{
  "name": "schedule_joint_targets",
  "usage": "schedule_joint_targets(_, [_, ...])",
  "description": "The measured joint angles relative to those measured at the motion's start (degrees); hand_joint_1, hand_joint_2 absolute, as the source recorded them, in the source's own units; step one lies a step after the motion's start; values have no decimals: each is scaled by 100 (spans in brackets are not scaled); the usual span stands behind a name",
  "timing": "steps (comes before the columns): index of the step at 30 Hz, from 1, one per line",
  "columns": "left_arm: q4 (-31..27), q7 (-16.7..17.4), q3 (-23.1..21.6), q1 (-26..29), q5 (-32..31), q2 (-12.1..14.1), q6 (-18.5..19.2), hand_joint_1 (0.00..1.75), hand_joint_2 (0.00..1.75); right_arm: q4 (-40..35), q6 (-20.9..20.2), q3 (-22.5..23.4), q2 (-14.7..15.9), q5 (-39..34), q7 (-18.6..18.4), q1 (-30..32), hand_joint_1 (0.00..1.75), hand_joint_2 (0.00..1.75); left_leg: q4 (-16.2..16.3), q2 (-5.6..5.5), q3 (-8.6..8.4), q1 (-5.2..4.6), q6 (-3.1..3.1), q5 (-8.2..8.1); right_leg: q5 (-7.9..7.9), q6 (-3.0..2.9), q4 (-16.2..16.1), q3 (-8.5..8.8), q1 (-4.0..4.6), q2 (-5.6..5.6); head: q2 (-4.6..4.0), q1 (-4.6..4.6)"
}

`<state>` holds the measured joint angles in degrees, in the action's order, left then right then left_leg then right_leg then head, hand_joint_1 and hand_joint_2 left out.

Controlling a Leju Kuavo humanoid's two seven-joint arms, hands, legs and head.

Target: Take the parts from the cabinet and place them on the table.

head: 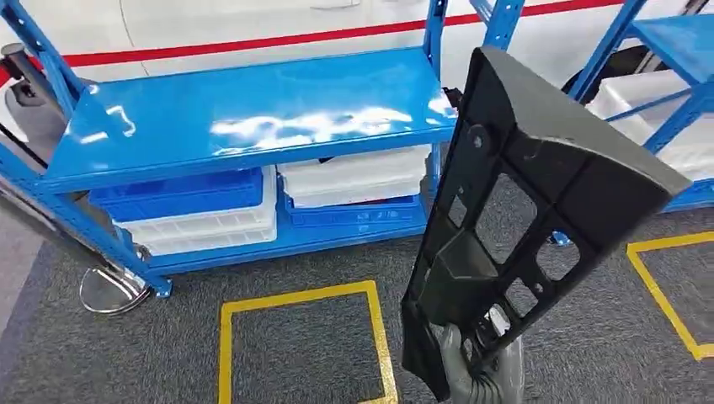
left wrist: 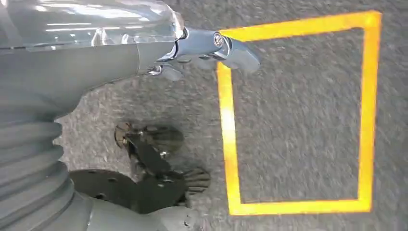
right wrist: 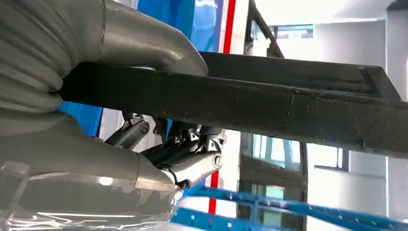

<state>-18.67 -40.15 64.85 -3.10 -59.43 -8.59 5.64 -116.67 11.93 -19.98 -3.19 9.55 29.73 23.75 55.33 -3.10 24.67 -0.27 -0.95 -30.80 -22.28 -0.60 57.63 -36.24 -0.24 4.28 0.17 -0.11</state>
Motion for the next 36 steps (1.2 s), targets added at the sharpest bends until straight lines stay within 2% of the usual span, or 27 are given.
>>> schedule_joint_targets(1, [0, 0, 0, -6, 0, 0, 0, 0, 175, -2, 0, 0, 0, 2, -2, 47, 175, 175, -13, 57, 0, -18, -26, 31, 43, 42, -16, -1, -11, 50, -2, -22])
schedule_joint_targets(2, [0, 0, 0, -2, 0, -35, 0, 0, 175, -11, 11, 0, 2, 2, -2, 89, 175, 175, -98, 125, -1, 63, -59, 115, 44, 62, 17, -26, 11, 58, -2, -11])
schedule_joint_targets(3, [0, 2, 0, 1, 0, -37, 0, 0, 175, -18, 17, 0, 2, 4, -2, 129, 175, 175, -108, 203, 11, 51, -70, 154, -94, 80, 135, -89, 0, -110, -2, -9])
schedule_joint_targets(4, [0, 2, 0, 6, 0, -37, 0, 0, 175, -24, 15, 2, 4, 4, -2, 126, 175, 175, -107, 268, 50, 49, -118, 177, -356, 92, 431, -224, -3, -238, -2, 40])
schedule_joint_targets(6, [0, 2, 2, 41, 0, -37, -2, 0, 175, -26, 15, 5, 7, 7, -2, 134, 175, 175, -92, 437, 119, 39, -113, 214, -878, 159, 1333, -569, -40, -349, -2, 46])
schedule_joint_targets(7, [0, 2, 4, 46, 4, -37, -2, 0, 175, -24, 17, 5, 11, 4, -2, 151, 175, 175, -79, 522, 156, 39, -102, 226, -1011, 189, 1670, -674, -58, -369, -2, 55])
schedule_joint_targets(8, [0, 2, 4, 45, 4, -37, -2, 0, 175, -24, 26, 5, 13, 7, -2, 169, 175, 175, -55, 598, 185, 42, -94, 231, -993, 213, 1730, -639, -77, -391, -2, 50])
schedule_joint_targets(9, [0, 2, 4, 44, 4, -39, -4, 0, 175, -26, 35, 5, 17, 7, -2, 182, 175, 175, -31, 664, 207, 47, -85, 230, -872, 229, 1536, -475, -100, -420, -2, 54])
schedule_joint_targets(11, [2, 2, 6, 41, -2, -57, -15, 0, 175, -31, 68, 5, 20, 7, -4, 194, 175, 175, 32, 794, 215, 67, -30, 194, -500, 245, 612, 165, -126, -559, -2, 54])
schedule_joint_targets(12, [0, 2, 7, 35, -2, -55, -17, 0, 175, -31, 85, 5, 20, 7, -4, 189, 175, 175, 91, 847, 187, 56, 22, 159, -517, 229, 156, 418, -116, -822, -2, 55])
schedule_joint_targets(13, [0, 2, 7, 32, -2, -52, -22, 0, 175, -33, 94, 7, 20, 7, -9, 183, 175, 175, 152, 890, 246, 12, 68, 121, -521, 151, 135, 420, -61, -825, -2, 55])
schedule_joint_targets(14, [0, 2, 7, 22, 0, -52, -26, 0, 175, -46, 100, 9, 20, 7, -7, 211, 175, 175, 147, 919, 241, 13, 85, 120, -523, 84, 149, 397, -76, -737, -2, 19])
schedule_joint_targets(17, [0, 0, 7, -33, -2, -57, -44, 0, 175, -54, 118, 29, 22, 4, -9, 252, 175, 175, 150, 1042, 197, 35, 160, 104, -498, -20, 131, 349, -59, -598, -2, 30])
schedule_joint_targets(19, [0, -2, 7, -32, -2, -55, -48, 0, 175, -79, 118, 31, 22, 7, -9, 262, 175, 175, 446, 570, 334, 71, 230, -168, -468, -81, 113, 334, -97, -512, -2, 0])
schedule_joint_targets(20, [0, 0, 7, -16, -2, -55, -52, 0, 175, -79, 118, 31, 22, 7, -9, 250, 175, 175, 863, 439, 524, 80, 241, -411, -459, -103, 113, 314, -97, -466, -2, -11])
schedule_joint_targets(22, [0, 0, 9, 10, -4, -57, -52, 0, 175, -79, 118, 31, 22, 7, -9, 258, 175, 175, 1832, 363, 993, 87, 245, -790, -447, -119, 116, 290, -81, -326, 0, -9])
schedule_joint_targets(23, [0, 2, 7, 20, -4, -57, -52, 0, 175, -79, 118, 33, 22, 7, -9, 265, 175, 175, 2051, 362, 1117, 87, 237, -782, -445, -121, 119, 290, -73, -248, -2, -9])
schedule_joint_targets(24, [0, 2, 9, 26, -2, -57, -57, 0, 175, -79, 120, 33, 22, 7, -11, 267, 175, 175, 1957, 359, 1095, 87, 219, -613, -445, -121, 120, 303, -66, -171, -2, -7])
schedule_joint_targets(26, [0, 2, 11, 23, -2, -55, -65, 0, 175, -79, 131, 33, 22, 7, -11, 271, 175, 175, 1144, 278, 774, 86, 159, -52, -446, -120, 129, 333, -56, -15, -2, -9])
schedule_joint_targets(27, [0, 2, 11, 22, -2, -55, -66, 0, 175, -79, 133, 33, 22, 7, -11, 272, 175, 175, 648, 107, 577, 86, 118, 221, -443, -115, 130, 343, -54, 52, -2, -11])
schedule_joint_targets(28, [0, 2, 18, 32, -2, -52, -68, 0, 175, -79, 133, 35, 20, 7, -11, 272, 175, 175, 385, -234, 481, 89, 76, 240, -429, -89, 132, 322, -52, 114, -2, -2])
schedule_joint_targets(30, [0, 2, 33, 28, -2, -50, -68, 0, 175, -79, 140, 35, 20, 9, -11, 278, 175, 175, 272, -153, 472, 72, 83, 209, -389, 14, 145, 236, -83, 259, -2, -5])
schedule_joint_targets(32, [0, 0, 33, 16, -11, -57, -68, 0, 175, -81, 184, 37, 20, 9, -17, 321, 175, 175, 230, -33, 456, 54, 36, 250, -328, 112, 97, 210, -101, 402, -2, -7])
schedule_joint_targets(33, [0, 0, 33, 12, -20, -94, -59, 0, 175, -90, 208, 37, 22, 11, -24, 333, 175, 175, 130, 61, 435, 136, -12, 322, -355, 128, 139, 199, -88, 330, 0, 9])
schedule_joint_targets(34, [0, 0, 37, 12, -20, -92, -59, 0, 175, -94, 216, 37, 22, 13, -26, 348, 175, 175, 91, 135, 421, 110, -41, 345, -499, 146, 301, 117, -48, -43, -2, 28])
schedule_joint_targets(35, [0, 0, 44, 19, -20, -92, -59, 0, 175, -94, 219, 42, 22, 11, -35, 336, 175, 175, 89, 234, 430, 95, -67, 355, -749, 158, 664, -65, -48, -239, -2, 72])
schedule_joint_targets(36, [0, 0, 50, 33, -24, -92, -59, 0, 175, -94, 219, 42, 22, 11, -39, 335, 175, 175, 97, 318, 444, 80, -70, 353, -975, 178, 1103, -276, -55, -324, 0, 72])
